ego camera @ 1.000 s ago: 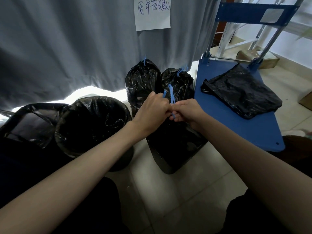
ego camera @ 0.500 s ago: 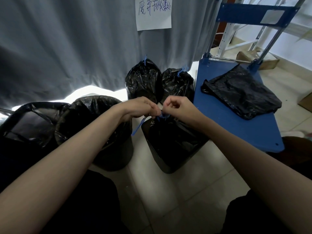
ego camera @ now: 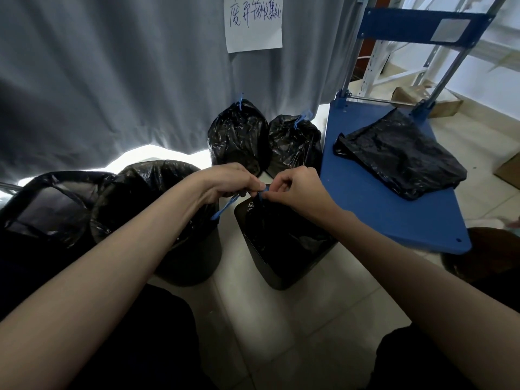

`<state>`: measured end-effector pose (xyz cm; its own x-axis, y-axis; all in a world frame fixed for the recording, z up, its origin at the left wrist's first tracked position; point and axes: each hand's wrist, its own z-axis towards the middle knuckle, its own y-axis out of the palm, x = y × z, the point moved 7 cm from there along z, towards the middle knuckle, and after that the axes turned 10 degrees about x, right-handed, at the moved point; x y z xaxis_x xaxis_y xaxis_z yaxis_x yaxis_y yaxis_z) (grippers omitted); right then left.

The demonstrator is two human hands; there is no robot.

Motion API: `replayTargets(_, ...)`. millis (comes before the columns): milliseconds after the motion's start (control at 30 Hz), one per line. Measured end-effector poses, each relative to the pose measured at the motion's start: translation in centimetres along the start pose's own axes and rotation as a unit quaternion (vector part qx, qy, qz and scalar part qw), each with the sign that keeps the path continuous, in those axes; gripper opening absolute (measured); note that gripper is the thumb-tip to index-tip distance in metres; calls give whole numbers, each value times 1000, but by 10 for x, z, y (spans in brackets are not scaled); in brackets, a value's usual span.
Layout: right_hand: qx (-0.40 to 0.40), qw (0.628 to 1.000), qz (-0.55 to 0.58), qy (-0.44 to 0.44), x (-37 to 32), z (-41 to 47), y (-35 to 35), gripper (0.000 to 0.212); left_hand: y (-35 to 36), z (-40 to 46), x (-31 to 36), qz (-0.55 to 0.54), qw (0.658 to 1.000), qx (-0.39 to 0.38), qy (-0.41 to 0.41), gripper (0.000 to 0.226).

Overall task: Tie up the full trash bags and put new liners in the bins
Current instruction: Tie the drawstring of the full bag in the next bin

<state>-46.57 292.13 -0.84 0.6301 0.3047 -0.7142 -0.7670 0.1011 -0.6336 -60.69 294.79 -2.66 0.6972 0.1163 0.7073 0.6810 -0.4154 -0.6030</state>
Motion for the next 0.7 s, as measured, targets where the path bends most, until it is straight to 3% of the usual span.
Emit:
replayTargets(133,-9,1000,14,11,3,1,-2,13,-3,-3,3,-37,999,-8,2,13)
replayTargets(233,-42,999,19,17,3,1,-3,12,-9,-4,5,3,1000,4,31,12)
replayTargets(400,-108,994,-13,8,2,-3,5,6,-19,-3,19,162,967,145,131,5)
replayTargets(567,-168,983,-70,-28,6,-9,14,15,-30,-8,20,224,924,276,138,11)
replayTargets(700,-194,979,-69,-2,16,-7,17,18,-24,-7,17,241,905,318,149,17)
